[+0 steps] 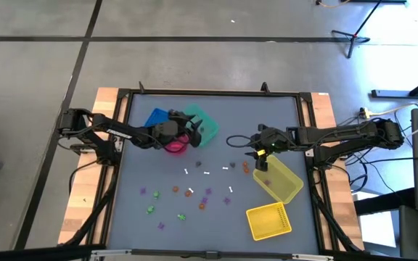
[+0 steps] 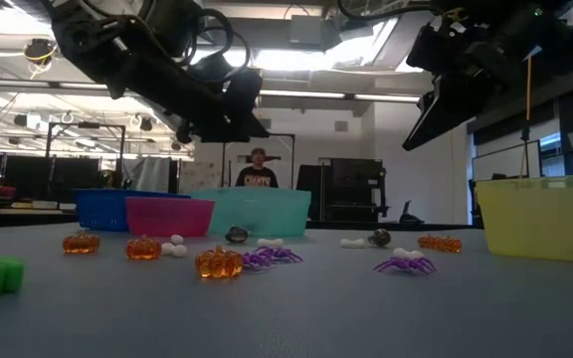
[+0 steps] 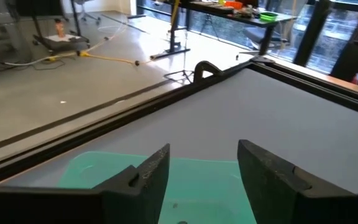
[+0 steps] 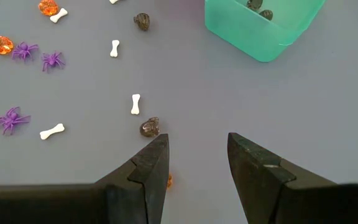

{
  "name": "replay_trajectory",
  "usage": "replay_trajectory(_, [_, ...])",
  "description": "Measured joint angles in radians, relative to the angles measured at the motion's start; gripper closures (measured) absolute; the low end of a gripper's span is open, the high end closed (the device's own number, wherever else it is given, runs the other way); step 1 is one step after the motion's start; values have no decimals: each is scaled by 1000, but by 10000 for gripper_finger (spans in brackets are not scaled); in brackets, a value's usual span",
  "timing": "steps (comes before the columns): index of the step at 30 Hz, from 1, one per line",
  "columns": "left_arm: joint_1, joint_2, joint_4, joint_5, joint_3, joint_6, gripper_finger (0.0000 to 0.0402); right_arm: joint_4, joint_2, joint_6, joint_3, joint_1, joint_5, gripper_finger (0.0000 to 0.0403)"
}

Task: Sort Halloween decoration
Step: Put the orange pumpkin toy into the yellow bin

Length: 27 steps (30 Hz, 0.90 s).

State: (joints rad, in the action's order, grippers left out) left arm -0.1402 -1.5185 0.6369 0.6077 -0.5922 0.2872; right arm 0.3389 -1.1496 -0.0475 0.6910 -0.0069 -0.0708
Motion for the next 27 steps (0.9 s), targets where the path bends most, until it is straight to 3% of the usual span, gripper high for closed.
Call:
replay_trajectory(19, [2, 0, 0, -234, -1, -2, 227, 0, 0, -5, 0, 0, 0, 242])
replay_trajectory(27, [18, 0, 0, -240, -1, -1, 227, -66, 0, -130, 16, 0, -19, 242])
